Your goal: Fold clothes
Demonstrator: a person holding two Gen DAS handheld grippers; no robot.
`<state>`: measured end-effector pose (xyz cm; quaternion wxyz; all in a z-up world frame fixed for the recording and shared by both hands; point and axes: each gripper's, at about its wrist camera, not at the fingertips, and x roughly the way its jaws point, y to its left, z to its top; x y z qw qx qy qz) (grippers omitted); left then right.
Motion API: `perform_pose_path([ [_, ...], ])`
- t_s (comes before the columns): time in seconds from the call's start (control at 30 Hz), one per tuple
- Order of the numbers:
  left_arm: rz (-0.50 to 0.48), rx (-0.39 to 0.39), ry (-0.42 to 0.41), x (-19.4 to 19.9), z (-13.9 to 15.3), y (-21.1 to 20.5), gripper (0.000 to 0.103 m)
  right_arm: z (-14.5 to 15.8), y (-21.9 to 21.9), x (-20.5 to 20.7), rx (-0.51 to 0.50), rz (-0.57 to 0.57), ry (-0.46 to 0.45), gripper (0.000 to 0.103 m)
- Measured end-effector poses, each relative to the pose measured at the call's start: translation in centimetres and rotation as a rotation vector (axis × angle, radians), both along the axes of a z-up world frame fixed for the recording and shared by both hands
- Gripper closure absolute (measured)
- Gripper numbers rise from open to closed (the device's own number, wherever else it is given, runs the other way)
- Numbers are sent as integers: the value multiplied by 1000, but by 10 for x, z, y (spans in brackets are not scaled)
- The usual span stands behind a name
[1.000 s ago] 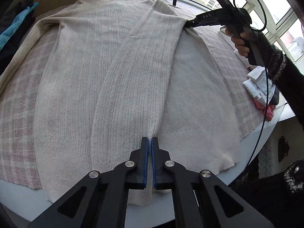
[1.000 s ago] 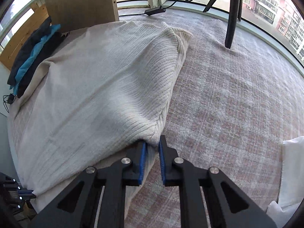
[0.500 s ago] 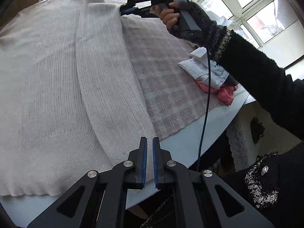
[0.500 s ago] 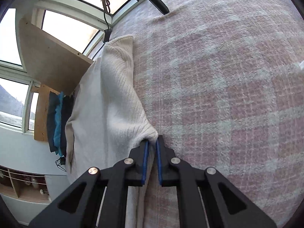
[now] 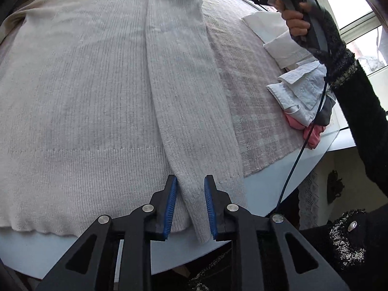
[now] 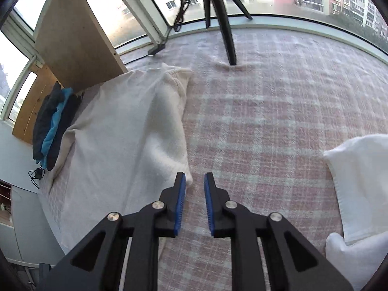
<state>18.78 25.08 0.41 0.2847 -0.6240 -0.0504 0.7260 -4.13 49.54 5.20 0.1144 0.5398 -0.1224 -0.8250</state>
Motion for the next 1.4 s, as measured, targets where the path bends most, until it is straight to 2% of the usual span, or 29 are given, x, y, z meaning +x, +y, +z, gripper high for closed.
perform_pose_path([
  [0.03, 1, -1, 0, -1, -1, 1, 82, 3, -10, -10, 2, 19, 4, 69],
  [0.07, 4, -3, 0, -1, -1, 1, 84, 5, -20, -20, 3, 39, 8, 67],
  [0.13, 12, -4, -3, -3, -2, 1, 100, 5, -40, -47, 58, 40, 18, 67],
  [0.23, 29, 17, -1, -4, 1, -3, 99, -14, -61, -87, 200, 28, 2, 67],
  [0.33, 46, 40, 2, -4, 5, -7, 99, -31, -66, -109, 247, 40, -21, 68],
  [0.4, 57, 55, 4, -4, 8, -9, 99, -35, -66, -112, 248, 45, 0, 96],
  [0.5, 74, 78, 7, -5, 11, -13, 99, -28, -61, -112, 217, 36, 30, 97],
  [0.63, 117, 95, 72, -7, 39, -23, 99, -11, -51, -118, 156, 14, 61, 97],
  [0.67, 127, 86, 91, -9, 43, -28, 99, -8, -50, -120, 159, 6, 76, 97],
  [0.77, 138, 47, 39, -21, 23, -31, 98, -16, -51, -129, 177, 24, 59, 96],
  [0.83, 156, -4, -19, -26, 4, -36, 87, -25, -53, -131, 198, 30, 25, 94],
  [0.87, 172, -56, -17, -27, 0, -39, 87, -30, -54, -132, 208, 33, 9, 92],
  [0.93, 212, -85, 19, -22, 7, -51, 87, -27, -47, -123, 187, 20, 18, 90],
  [1.03, 190, -69, 73, -9, 28, -50, 87, -16, -30, -93, 114, 14, 41, 89],
  [1.1, 121, -59, 82, -2, 32, -35, 87, -14, -19, -72, 93, 16, 46, 87],
  [1.17, 42, -55, 75, 4, 25, -12, 87, -19, -12, -58, 53, -6, 14, 72],
  [1.23, -10, -75, 73, 7, 15, 5, 87, -29, -6, -46, -10, -12, -37, 71],
  [1.3, -22, -107, 68, 7, 3, 14, 87, -35, -9, -37, 4, 0, -58, 71],
  [1.37, -17, -102, 79, 6, 0, 14, 88, -41, -17, -30, 42, 39, -72, 71],
  [1.4, -18, -103, 82, 6, 0, 14, 93, -44, -21, -27, 56, 57, -78, 71],
])
